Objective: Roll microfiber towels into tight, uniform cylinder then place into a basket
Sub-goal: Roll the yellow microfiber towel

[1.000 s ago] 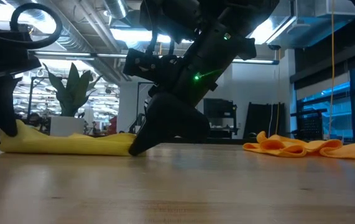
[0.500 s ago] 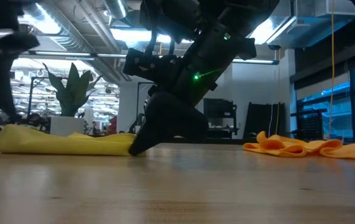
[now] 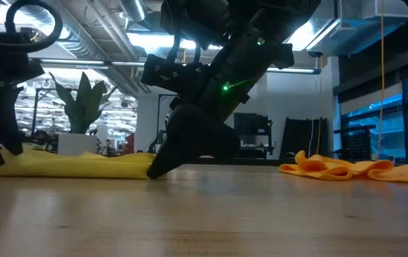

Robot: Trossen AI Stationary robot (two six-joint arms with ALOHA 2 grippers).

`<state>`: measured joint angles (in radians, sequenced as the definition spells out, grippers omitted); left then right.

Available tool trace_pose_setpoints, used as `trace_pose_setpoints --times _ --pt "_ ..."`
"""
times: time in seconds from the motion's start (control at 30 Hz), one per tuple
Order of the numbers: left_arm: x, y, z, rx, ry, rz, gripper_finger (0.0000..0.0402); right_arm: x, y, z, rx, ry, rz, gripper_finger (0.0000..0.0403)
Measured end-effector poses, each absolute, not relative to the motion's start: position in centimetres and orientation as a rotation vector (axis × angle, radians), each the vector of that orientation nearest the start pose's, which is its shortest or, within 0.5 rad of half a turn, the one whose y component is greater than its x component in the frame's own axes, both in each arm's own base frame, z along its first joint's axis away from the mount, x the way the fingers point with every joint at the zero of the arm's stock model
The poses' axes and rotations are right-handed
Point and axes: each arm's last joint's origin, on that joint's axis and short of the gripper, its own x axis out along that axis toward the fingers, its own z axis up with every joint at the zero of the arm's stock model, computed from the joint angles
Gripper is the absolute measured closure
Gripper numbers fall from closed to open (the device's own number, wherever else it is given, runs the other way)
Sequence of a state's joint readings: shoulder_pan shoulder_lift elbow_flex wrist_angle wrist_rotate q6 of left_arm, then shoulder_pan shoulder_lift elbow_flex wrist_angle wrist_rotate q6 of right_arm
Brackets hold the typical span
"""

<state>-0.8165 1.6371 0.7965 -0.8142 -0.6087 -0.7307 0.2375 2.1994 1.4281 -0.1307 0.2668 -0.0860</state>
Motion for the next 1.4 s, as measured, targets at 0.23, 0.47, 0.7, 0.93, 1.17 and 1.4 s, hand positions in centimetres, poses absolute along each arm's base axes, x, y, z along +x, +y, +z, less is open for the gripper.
trace_pose_setpoints --times 0.23,0.47,0.7,0.93,1.17,1.4 --pt "17.3 -16.2 12.3 0.375 1.189 0.238 0.0301 44.1 9.9 11.4 -0.306 0.876 0.011 0.0397" --pt "17.0 -15.8 12.0 0.362 1.182 0.264 0.0301 44.1 9.9 11.4 -0.305 0.876 0.012 0.0397" --pt "16.8 -15.4 11.7 0.309 1.144 0.346 0.0301 44.1 9.9 11.4 -0.304 0.876 0.016 0.0397" --pt "16.6 -15.1 11.3 0.231 1.141 0.400 0.0324 44.1 9.9 11.4 -0.303 0.876 0.017 0.0397" --pt "16.7 -15.0 11.3 0.145 1.174 0.431 0.0395 44.2 10.0 11.5 -0.281 0.873 0.033 0.0397" --pt "17.6 -16.3 12.7 0.078 1.258 0.375 0.0400 44.1 10.3 11.6 -0.187 0.883 0.113 0.0397"
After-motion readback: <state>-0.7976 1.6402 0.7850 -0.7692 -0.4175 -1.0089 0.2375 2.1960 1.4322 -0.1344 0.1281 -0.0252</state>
